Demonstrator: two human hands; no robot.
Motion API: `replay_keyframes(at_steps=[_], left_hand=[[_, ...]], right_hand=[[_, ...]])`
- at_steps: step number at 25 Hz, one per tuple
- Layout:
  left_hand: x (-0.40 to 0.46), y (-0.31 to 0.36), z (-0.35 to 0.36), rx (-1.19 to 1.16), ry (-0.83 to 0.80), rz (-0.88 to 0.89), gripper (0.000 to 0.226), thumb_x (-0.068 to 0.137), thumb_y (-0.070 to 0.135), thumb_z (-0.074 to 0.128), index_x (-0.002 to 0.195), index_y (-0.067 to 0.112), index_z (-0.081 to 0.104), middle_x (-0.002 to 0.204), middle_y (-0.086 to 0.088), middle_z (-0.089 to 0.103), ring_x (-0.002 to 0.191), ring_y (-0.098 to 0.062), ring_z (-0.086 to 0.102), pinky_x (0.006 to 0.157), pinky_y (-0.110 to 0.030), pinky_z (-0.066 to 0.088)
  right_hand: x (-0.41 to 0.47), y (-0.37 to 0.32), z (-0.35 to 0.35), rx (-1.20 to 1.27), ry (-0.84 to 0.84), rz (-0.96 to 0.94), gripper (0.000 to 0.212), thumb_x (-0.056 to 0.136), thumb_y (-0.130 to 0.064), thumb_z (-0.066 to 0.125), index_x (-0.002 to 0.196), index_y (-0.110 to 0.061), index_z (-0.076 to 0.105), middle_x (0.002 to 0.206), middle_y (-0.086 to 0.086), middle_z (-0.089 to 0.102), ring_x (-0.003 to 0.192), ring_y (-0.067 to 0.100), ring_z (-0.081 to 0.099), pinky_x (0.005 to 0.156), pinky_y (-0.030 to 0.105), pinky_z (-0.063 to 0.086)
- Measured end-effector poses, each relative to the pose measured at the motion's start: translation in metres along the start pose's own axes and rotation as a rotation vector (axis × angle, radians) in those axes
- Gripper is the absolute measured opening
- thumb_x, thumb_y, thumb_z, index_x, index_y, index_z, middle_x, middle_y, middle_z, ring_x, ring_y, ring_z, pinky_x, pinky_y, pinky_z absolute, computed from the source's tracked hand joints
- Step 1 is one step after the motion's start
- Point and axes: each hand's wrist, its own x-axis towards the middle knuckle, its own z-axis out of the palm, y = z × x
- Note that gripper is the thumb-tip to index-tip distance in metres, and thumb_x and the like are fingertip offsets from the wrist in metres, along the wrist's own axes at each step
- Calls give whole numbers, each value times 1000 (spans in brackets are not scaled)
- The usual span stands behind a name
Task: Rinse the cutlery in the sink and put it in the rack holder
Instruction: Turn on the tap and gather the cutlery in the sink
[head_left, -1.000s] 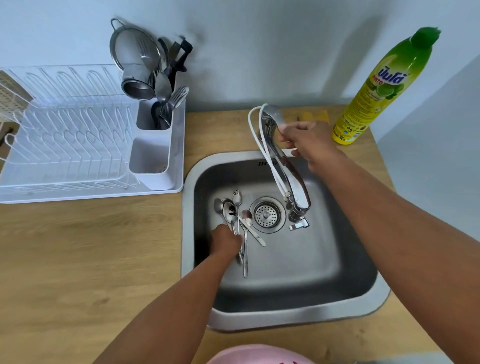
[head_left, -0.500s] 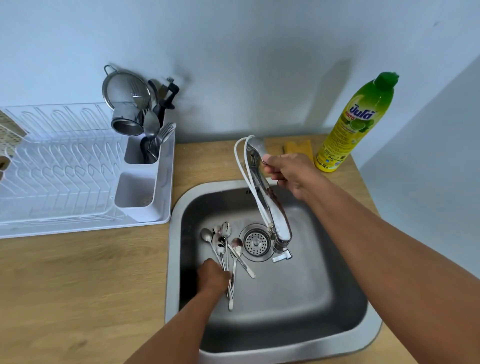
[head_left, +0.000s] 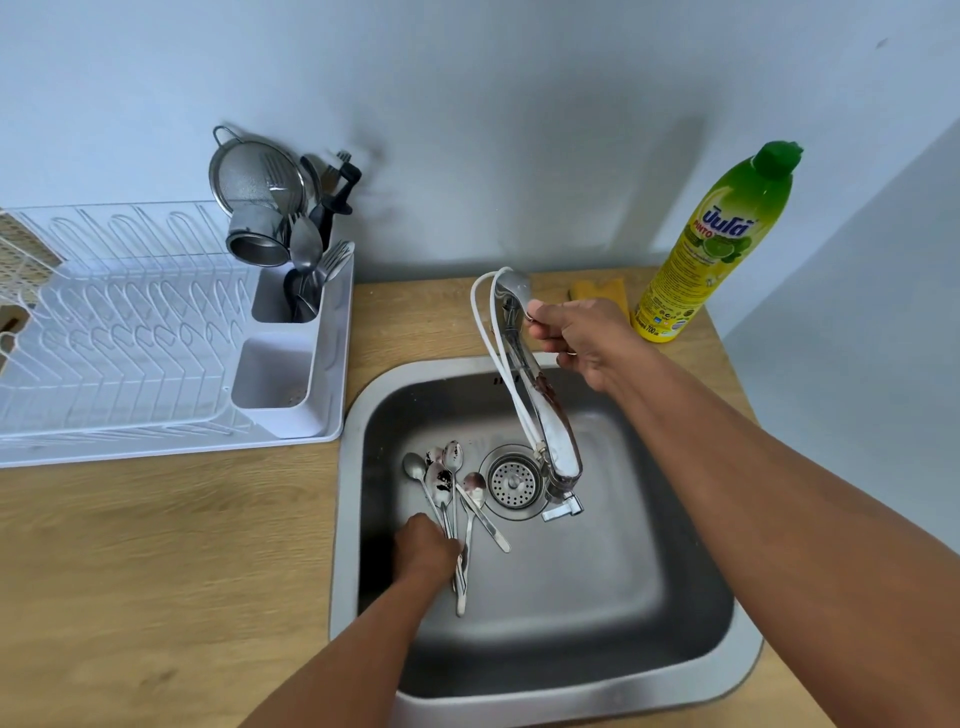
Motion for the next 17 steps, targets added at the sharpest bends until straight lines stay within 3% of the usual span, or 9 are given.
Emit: replay_keyframes(at_steps=[5, 17], left_hand=[[0, 0, 0, -8, 1, 1, 17, 79, 17, 81, 82, 2, 73, 88, -15, 78, 84, -31, 76, 59, -25, 47], [-3, -1, -1, -8, 14, 27, 17, 78, 14, 81, 75, 1, 71, 82, -17, 76, 78, -33, 76, 66, -36, 64]], right_hand=[[-3, -5, -2, 25, -31, 30, 15, 86, -30, 77, 82, -15, 75, 57, -7, 71, 41, 5, 54, 51, 23, 39], [-3, -24, 2, 160, -79, 71, 20, 92, -36, 69, 97, -17, 73, 57, -9, 69, 47, 4, 55, 51, 22, 39]])
